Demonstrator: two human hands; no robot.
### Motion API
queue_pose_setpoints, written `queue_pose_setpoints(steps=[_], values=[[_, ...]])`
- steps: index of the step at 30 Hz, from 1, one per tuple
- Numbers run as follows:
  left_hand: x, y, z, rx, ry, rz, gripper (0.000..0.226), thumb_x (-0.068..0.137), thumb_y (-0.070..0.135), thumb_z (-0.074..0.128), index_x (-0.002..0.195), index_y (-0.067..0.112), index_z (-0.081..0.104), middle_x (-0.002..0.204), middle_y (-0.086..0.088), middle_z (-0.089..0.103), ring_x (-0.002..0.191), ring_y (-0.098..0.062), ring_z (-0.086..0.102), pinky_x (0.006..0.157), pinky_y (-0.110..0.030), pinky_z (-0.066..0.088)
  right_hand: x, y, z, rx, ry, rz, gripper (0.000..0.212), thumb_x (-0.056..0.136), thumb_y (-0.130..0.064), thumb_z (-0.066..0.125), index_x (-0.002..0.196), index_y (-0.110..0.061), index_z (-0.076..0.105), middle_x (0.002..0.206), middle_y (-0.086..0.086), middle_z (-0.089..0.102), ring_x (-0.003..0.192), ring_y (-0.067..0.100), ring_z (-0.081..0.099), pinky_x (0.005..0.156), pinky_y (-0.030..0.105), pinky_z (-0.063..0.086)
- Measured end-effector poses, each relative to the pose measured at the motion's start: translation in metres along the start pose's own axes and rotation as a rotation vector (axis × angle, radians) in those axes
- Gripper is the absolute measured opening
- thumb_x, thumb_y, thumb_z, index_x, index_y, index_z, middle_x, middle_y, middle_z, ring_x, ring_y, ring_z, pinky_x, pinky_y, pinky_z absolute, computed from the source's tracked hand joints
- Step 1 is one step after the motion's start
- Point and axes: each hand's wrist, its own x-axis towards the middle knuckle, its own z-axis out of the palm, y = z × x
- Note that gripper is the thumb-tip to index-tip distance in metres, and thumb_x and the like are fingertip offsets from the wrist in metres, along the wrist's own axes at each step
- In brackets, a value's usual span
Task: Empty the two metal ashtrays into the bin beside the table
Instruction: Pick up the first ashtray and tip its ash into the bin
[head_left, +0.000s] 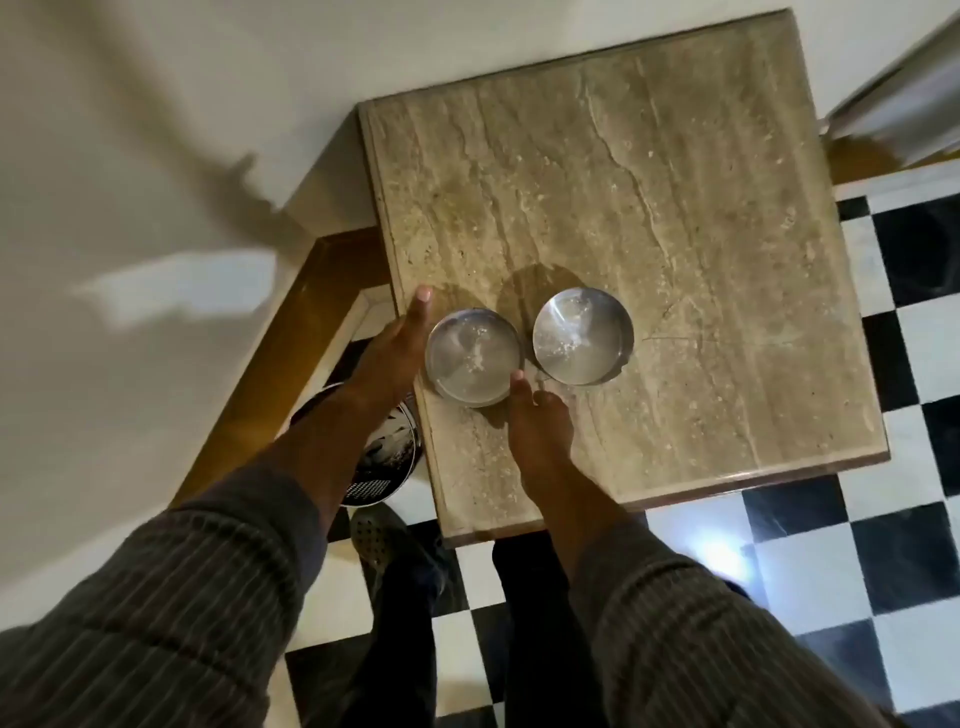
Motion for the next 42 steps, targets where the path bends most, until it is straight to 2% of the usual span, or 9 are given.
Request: queue_pose_setpoints(steps=[8, 12, 16, 20, 25, 28, 32, 38, 42], values=[[0.093, -0.068, 0.061, -0.162, -0.246, -0.222, 0.129, 0.041, 0.107, 0.026, 0.143, 0.032, 0.051, 0.151, -0.01, 0.05, 0.135, -0.032, 0.049, 0.113, -0.055, 0.036, 0.058, 0.021, 0.014, 0.129, 0.133, 0.11, 0.028, 0.078, -0.009, 0.056, 0.106, -0.006, 0.059, 0.105, 0.014, 0.066, 0.093, 0.03, 0.064, 0.085, 0.047, 0.058], [0.097, -0.077, 0.038, -0.258, -0.207, -0.247, 0.099, 0.059, 0.099, 0.026, 0.115, 0.029, 0.069, 0.119, -0.001, 0.07, 0.107, -0.017, 0.065, 0.089, -0.04, 0.052, 0.066, 0.012, 0.02, 0.232, -0.09, 0.147, 0.019, 0.085, 0.0, 0.051, 0.103, -0.003, 0.056, 0.103, 0.019, 0.062, 0.087, 0.035, 0.067, 0.052, 0.033, 0.061], [0.115, -0.088, 0.017, -0.291, -0.302, -0.318, 0.078, 0.083, 0.083, 0.029, 0.107, 0.015, 0.061, 0.105, -0.004, 0.064, 0.098, -0.025, 0.061, 0.089, -0.05, 0.052, 0.061, 0.004, -0.002, 0.107, -0.362, 0.087, 0.018, 0.089, 0.001, 0.056, 0.103, -0.009, 0.057, 0.105, 0.016, 0.067, 0.084, 0.03, 0.071, 0.068, 0.038, 0.062], [0.125, -0.082, -0.022, -0.128, -0.459, -0.444, 0.07, 0.072, 0.071, 0.066, 0.112, 0.014, 0.057, 0.112, -0.011, 0.064, 0.097, -0.032, 0.064, 0.075, -0.045, 0.058, 0.047, -0.008, 0.002, 0.006, -0.499, -0.054, 0.034, 0.082, -0.004, 0.071, 0.11, -0.016, 0.056, 0.115, 0.015, 0.065, 0.099, 0.031, 0.069, 0.077, 0.041, 0.061], [0.123, -0.089, -0.081, 0.105, -0.667, -0.494, 0.079, 0.041, 0.056, 0.086, 0.106, 0.016, 0.067, 0.108, -0.015, 0.07, 0.105, -0.035, 0.065, 0.098, -0.053, 0.051, 0.019, -0.024, 0.061, -0.394, -0.542, -0.493, 0.04, 0.078, -0.012, 0.076, 0.093, -0.042, 0.055, 0.102, -0.013, 0.065, 0.089, 0.009, 0.07, 0.08, 0.033, 0.059], [0.125, -0.116, -0.11, 0.295, -0.749, -0.458, 0.091, 0.03, 0.055, 0.093, 0.111, 0.02, 0.07, 0.11, -0.012, 0.071, 0.097, -0.032, 0.067, 0.086, -0.046, 0.056, 0.008, -0.02, 0.101, -0.516, -0.623, -0.68, 0.038, 0.077, -0.017, 0.077, 0.094, -0.044, 0.055, 0.095, -0.026, 0.061, 0.087, -0.011, 0.062, 0.077, 0.012, 0.051], [0.118, -0.154, -0.12, 0.516, -0.596, -0.272, 0.111, 0.051, 0.049, 0.087, 0.147, 0.025, 0.035, 0.133, -0.006, 0.053, 0.109, -0.024, 0.057, 0.084, -0.036, 0.049, 0.006, -0.003, 0.13, -0.727, -0.708, -0.876, 0.057, 0.078, -0.026, 0.077, 0.129, -0.028, 0.052, 0.121, -0.014, 0.057, 0.111, 0.002, 0.055, 0.099, 0.032, 0.049], [0.084, -0.255, -0.105, 0.837, -0.188, 0.304, 0.142, 0.046, 0.067, 0.085, 0.155, 0.016, 0.009, 0.157, -0.006, 0.032, 0.137, -0.026, 0.036, 0.106, -0.037, 0.04, 0.002, 0.019, 0.116, -0.916, -0.558, -1.212, 0.124, 0.065, -0.068, 0.068, 0.152, -0.015, -0.004, 0.162, 0.001, -0.011, 0.149, 0.012, -0.012, 0.117, 0.015, -0.002], [0.077, -0.285, -0.101, 0.769, -0.105, 0.406, 0.142, 0.044, 0.074, 0.079, 0.155, 0.019, 0.009, 0.156, -0.004, 0.032, 0.138, -0.023, 0.035, 0.108, -0.039, 0.041, -0.023, 0.001, 0.115, -0.704, -0.356, -1.451, 0.126, 0.058, -0.073, 0.071, 0.142, 0.004, 0.015, 0.147, 0.048, 0.008, 0.142, 0.055, 0.007, 0.12, 0.055, 0.007]])
